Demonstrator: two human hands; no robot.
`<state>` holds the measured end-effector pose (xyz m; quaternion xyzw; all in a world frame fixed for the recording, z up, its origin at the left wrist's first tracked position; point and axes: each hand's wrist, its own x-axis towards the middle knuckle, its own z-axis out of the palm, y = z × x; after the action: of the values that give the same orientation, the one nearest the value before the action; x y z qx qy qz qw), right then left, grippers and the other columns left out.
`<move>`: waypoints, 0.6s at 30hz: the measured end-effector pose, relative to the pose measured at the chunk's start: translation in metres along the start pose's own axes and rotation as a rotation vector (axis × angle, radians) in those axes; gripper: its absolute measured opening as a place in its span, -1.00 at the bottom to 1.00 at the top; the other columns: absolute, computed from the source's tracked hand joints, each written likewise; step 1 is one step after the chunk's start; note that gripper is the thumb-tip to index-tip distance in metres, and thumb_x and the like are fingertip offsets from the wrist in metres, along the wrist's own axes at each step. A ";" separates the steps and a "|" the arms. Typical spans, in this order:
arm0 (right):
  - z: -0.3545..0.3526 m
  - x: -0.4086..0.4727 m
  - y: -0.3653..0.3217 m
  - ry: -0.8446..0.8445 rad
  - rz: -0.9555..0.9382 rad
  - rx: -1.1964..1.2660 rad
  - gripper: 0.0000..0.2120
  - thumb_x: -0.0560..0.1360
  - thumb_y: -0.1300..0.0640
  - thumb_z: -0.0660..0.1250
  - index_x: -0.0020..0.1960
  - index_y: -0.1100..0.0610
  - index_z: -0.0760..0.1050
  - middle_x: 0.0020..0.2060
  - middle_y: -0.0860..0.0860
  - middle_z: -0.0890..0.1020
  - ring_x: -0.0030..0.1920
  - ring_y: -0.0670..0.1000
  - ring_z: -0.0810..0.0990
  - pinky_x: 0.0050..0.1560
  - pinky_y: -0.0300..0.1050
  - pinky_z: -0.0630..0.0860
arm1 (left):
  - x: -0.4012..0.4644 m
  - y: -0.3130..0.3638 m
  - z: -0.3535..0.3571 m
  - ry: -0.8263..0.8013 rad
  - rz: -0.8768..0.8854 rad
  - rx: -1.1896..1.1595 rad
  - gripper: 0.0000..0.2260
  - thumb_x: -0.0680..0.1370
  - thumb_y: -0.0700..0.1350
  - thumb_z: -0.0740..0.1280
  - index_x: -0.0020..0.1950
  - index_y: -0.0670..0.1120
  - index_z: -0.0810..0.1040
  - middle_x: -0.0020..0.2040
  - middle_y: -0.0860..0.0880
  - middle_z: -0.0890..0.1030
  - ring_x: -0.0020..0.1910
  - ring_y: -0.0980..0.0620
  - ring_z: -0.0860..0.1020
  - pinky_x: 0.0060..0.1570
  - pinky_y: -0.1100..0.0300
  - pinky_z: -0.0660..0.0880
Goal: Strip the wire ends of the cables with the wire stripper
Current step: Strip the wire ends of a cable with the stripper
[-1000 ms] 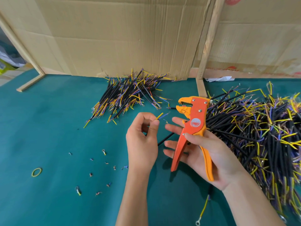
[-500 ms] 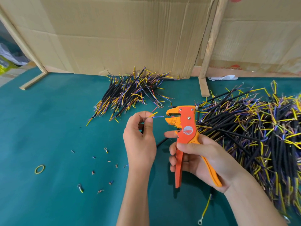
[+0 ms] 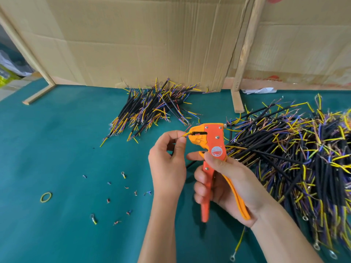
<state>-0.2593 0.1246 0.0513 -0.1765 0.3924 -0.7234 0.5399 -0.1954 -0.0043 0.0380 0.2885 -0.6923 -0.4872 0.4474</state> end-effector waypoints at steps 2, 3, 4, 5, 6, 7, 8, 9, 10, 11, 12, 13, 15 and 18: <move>-0.003 -0.001 -0.002 -0.014 -0.013 -0.017 -0.58 0.49 0.09 0.47 0.25 0.32 0.57 -0.23 0.18 0.50 -0.28 0.18 0.52 -0.21 0.12 0.58 | 0.002 -0.002 -0.002 0.025 -0.021 -0.041 -0.84 0.60 -0.21 0.36 -0.12 0.01 0.62 -0.30 0.23 0.57 -0.29 0.17 0.48 -0.14 0.26 0.44; -0.005 -0.001 -0.003 -0.014 -0.014 -0.031 -0.59 0.49 0.13 0.46 0.26 0.31 0.57 -0.21 0.19 0.50 -0.26 0.18 0.53 -0.19 0.13 0.58 | 0.002 -0.002 -0.003 0.038 -0.027 -0.061 -0.84 0.60 -0.21 0.36 -0.12 0.02 0.62 -0.30 0.23 0.57 -0.29 0.15 0.48 -0.14 0.22 0.45; -0.007 -0.001 -0.004 -0.014 -0.015 -0.038 -0.60 0.48 0.17 0.45 0.27 0.32 0.57 -0.21 0.19 0.51 -0.25 0.19 0.53 -0.18 0.13 0.58 | 0.003 -0.003 -0.003 0.048 -0.029 -0.070 -0.84 0.60 -0.21 0.36 -0.12 0.03 0.62 -0.29 0.23 0.58 -0.28 0.14 0.49 -0.13 0.19 0.46; -0.009 -0.002 -0.005 -0.017 -0.016 -0.039 -0.60 0.48 0.19 0.44 0.27 0.32 0.56 -0.20 0.19 0.51 -0.25 0.19 0.54 -0.17 0.13 0.58 | 0.003 -0.003 -0.003 0.052 -0.027 -0.068 -0.83 0.60 -0.21 0.36 -0.12 0.03 0.62 -0.28 0.23 0.59 -0.27 0.15 0.50 -0.13 0.20 0.46; -0.010 -0.003 -0.006 -0.025 -0.015 -0.038 -0.60 0.48 0.19 0.45 0.28 0.31 0.56 -0.21 0.18 0.51 -0.25 0.18 0.54 -0.17 0.13 0.58 | 0.002 -0.003 -0.003 0.053 -0.023 -0.060 -0.83 0.60 -0.21 0.36 -0.12 0.04 0.62 -0.27 0.24 0.60 -0.27 0.17 0.51 -0.12 0.23 0.46; -0.011 -0.004 -0.007 -0.035 -0.011 -0.040 -0.59 0.47 0.19 0.45 0.28 0.31 0.56 -0.21 0.18 0.52 -0.25 0.18 0.54 -0.17 0.13 0.58 | 0.002 -0.002 -0.002 0.052 -0.018 -0.050 -0.82 0.60 -0.21 0.36 -0.13 0.06 0.61 -0.26 0.25 0.61 -0.26 0.18 0.52 -0.13 0.28 0.46; -0.012 -0.004 -0.008 -0.045 -0.005 -0.045 -0.58 0.46 0.20 0.46 0.28 0.31 0.56 -0.21 0.18 0.52 -0.25 0.18 0.54 -0.17 0.12 0.59 | 0.002 -0.002 -0.002 0.051 -0.012 -0.043 -0.80 0.60 -0.21 0.37 -0.13 0.07 0.61 -0.25 0.26 0.61 -0.26 0.20 0.52 -0.13 0.32 0.45; -0.012 -0.005 -0.008 -0.054 0.001 -0.051 -0.57 0.45 0.21 0.47 0.29 0.31 0.56 -0.20 0.19 0.52 -0.25 0.19 0.54 -0.16 0.12 0.59 | 0.001 -0.002 -0.001 0.049 -0.008 -0.038 -0.80 0.60 -0.21 0.37 -0.14 0.08 0.60 -0.25 0.26 0.62 -0.26 0.21 0.52 -0.14 0.35 0.44; -0.012 -0.005 -0.008 -0.060 0.005 -0.057 -0.57 0.45 0.22 0.46 0.29 0.31 0.56 -0.20 0.19 0.52 -0.25 0.19 0.54 -0.16 0.12 0.59 | 0.002 -0.002 -0.001 0.045 -0.007 -0.034 -0.80 0.60 -0.21 0.37 -0.14 0.08 0.60 -0.25 0.26 0.62 -0.26 0.22 0.52 -0.15 0.36 0.44; -0.011 -0.005 -0.008 -0.062 0.006 -0.061 -0.58 0.45 0.24 0.46 0.28 0.31 0.57 -0.20 0.20 0.52 -0.25 0.19 0.54 -0.17 0.12 0.59 | 0.002 -0.003 -0.001 0.041 -0.007 -0.029 -0.81 0.60 -0.20 0.37 -0.14 0.07 0.61 -0.26 0.26 0.61 -0.27 0.21 0.51 -0.15 0.36 0.44; -0.011 -0.005 -0.007 -0.060 0.007 -0.063 -0.59 0.44 0.24 0.46 0.28 0.30 0.57 -0.20 0.20 0.52 -0.26 0.19 0.54 -0.17 0.12 0.60 | 0.002 -0.004 -0.001 0.035 -0.007 -0.023 -0.81 0.60 -0.20 0.37 -0.13 0.06 0.61 -0.27 0.26 0.60 -0.28 0.20 0.51 -0.16 0.35 0.44; -0.010 -0.005 -0.007 -0.056 0.008 -0.063 -0.59 0.44 0.24 0.46 0.27 0.30 0.58 -0.20 0.20 0.52 -0.26 0.19 0.54 -0.18 0.11 0.60 | 0.002 -0.004 -0.001 0.030 -0.005 -0.017 -0.82 0.60 -0.20 0.37 -0.13 0.06 0.61 -0.27 0.26 0.60 -0.28 0.21 0.50 -0.16 0.35 0.43; -0.008 -0.004 -0.006 -0.047 0.012 -0.057 -0.61 0.44 0.23 0.47 0.25 0.31 0.58 -0.22 0.20 0.51 -0.27 0.19 0.54 -0.19 0.11 0.59 | 0.001 -0.004 -0.001 0.016 0.004 -0.001 -0.81 0.60 -0.20 0.37 -0.14 0.07 0.61 -0.26 0.27 0.60 -0.28 0.22 0.51 -0.16 0.38 0.42; -0.005 -0.003 -0.004 -0.045 0.016 -0.044 -0.59 0.46 0.17 0.46 0.24 0.33 0.56 -0.26 0.17 0.48 -0.30 0.16 0.51 -0.25 0.10 0.56 | 0.001 -0.004 0.000 0.002 0.017 0.014 -0.81 0.60 -0.21 0.37 -0.14 0.06 0.61 -0.25 0.28 0.61 -0.27 0.23 0.52 -0.16 0.41 0.41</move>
<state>-0.2648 0.1301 0.0518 -0.2014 0.3972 -0.7062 0.5504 -0.1958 -0.0069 0.0346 0.2861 -0.6979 -0.4780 0.4501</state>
